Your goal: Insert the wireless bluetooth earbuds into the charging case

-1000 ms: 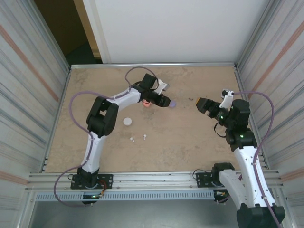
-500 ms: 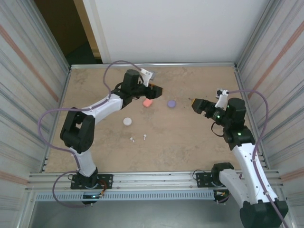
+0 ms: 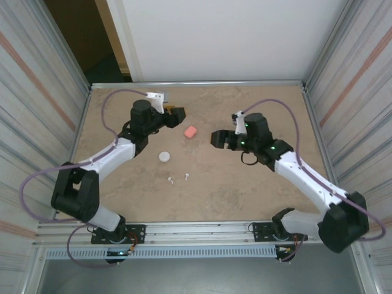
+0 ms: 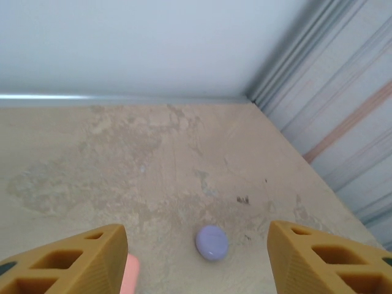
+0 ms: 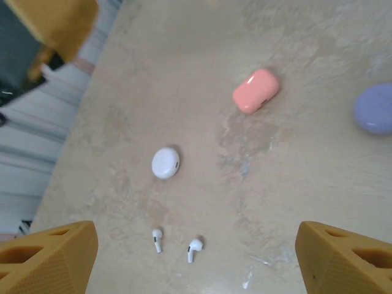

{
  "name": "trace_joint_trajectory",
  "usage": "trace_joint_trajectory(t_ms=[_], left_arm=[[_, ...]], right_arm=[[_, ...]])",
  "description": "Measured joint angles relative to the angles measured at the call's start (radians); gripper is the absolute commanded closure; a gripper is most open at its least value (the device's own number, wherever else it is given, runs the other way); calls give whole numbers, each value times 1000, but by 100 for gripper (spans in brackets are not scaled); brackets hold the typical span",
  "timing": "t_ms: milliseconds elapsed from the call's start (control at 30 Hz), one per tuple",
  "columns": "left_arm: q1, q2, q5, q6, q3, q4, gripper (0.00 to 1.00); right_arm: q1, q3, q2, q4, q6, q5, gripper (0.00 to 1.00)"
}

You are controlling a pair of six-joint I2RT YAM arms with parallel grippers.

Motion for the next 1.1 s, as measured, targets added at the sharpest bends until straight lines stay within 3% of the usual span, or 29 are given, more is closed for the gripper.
trace_joint_trajectory(t_ms=[567, 1100], left_arm=[[79, -319, -273, -14, -235, 31, 22], [112, -380, -325, -14, -275, 19, 19]], right_arm=[[158, 404, 586, 19, -91, -127, 29], [217, 749, 1002, 31, -117, -222, 32]])
